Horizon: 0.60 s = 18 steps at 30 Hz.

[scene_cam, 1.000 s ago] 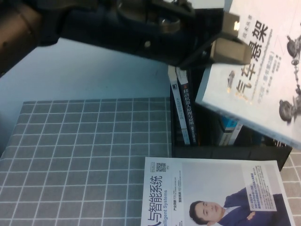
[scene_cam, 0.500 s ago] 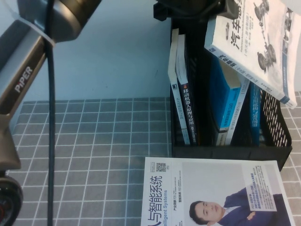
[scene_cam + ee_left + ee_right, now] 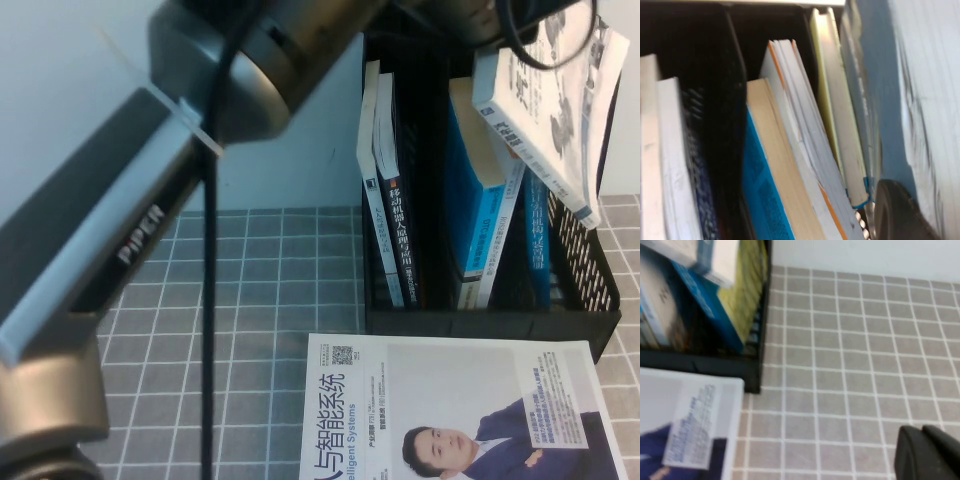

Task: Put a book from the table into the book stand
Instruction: Place the book on the book shelf

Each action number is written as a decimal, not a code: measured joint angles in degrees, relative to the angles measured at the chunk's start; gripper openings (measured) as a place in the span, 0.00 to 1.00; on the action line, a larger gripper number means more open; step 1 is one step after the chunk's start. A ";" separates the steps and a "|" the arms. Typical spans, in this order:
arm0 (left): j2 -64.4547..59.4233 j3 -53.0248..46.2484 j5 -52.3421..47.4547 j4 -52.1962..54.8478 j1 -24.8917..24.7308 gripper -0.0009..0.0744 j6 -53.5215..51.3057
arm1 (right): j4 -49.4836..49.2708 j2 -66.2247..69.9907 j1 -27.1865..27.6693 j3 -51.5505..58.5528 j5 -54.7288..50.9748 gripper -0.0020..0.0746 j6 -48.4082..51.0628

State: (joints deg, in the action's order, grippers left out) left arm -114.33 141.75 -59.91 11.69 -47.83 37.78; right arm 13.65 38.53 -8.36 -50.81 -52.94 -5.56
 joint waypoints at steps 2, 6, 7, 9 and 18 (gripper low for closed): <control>-0.12 0.00 -0.76 5.09 -1.98 0.16 4.47 | -2.00 0.00 0.00 0.00 2.45 0.02 0.00; -0.49 0.00 -1.93 12.32 -5.03 0.16 10.21 | -4.23 0.00 0.00 0.00 6.22 0.02 0.00; -0.57 0.00 -2.16 13.25 -5.64 0.16 10.79 | -4.37 0.00 0.00 0.00 6.92 0.02 0.00; -0.62 0.00 -2.51 15.10 -6.53 0.16 11.78 | -4.47 0.00 0.00 0.00 7.48 0.02 0.00; -3.36 0.41 -0.74 16.57 -6.82 0.16 14.27 | -4.55 0.11 0.00 0.00 8.77 0.02 0.45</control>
State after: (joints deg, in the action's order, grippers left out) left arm -117.69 142.16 -60.66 28.26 -54.64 52.06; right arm 9.09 38.64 -8.36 -50.81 -44.17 -5.11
